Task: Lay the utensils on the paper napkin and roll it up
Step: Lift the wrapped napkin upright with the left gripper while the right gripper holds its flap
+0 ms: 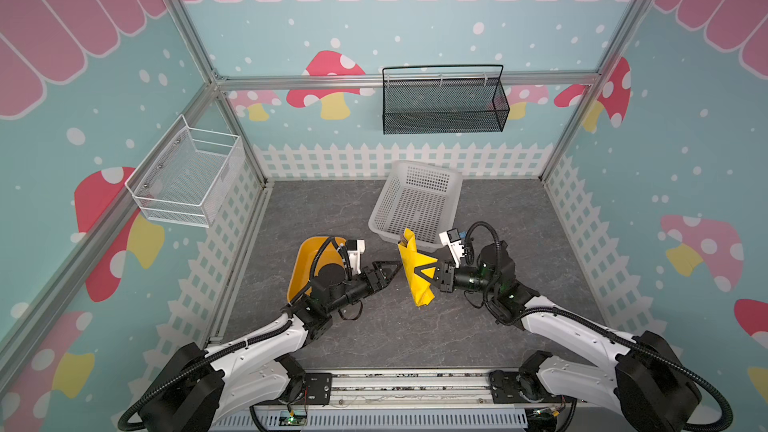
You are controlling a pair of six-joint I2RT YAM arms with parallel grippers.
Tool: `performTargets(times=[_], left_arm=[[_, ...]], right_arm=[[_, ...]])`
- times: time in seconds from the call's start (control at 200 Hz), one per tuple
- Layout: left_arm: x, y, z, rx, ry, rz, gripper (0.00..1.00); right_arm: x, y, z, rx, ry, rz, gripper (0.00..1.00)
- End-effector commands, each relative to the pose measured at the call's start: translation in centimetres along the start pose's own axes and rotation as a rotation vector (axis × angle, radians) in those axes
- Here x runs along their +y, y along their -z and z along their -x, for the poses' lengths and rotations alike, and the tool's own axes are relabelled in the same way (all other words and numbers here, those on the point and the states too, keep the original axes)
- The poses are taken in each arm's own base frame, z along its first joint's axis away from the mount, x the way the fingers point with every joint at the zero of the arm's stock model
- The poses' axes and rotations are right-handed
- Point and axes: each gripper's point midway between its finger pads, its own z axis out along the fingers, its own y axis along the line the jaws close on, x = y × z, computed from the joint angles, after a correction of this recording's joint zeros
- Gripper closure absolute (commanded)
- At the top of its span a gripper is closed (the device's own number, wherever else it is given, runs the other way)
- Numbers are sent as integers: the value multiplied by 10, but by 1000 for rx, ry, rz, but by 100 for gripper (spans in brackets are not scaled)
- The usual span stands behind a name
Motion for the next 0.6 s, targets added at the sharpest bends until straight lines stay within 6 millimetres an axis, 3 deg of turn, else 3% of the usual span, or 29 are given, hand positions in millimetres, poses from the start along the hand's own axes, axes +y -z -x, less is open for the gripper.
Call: performTargets(times=[0.0, 0.4, 0.595], left_arm=[[-25, 1, 5, -1, -8, -112, 20], [-74, -4, 11, 33, -24, -331, 18], [-78, -8, 11, 50, -11, -356, 18]], right_arm=[[34, 4, 26, -53, 73, 94, 100], [72, 12, 42, -83, 109, 210, 100], [87, 16, 49, -93, 125, 250, 100]])
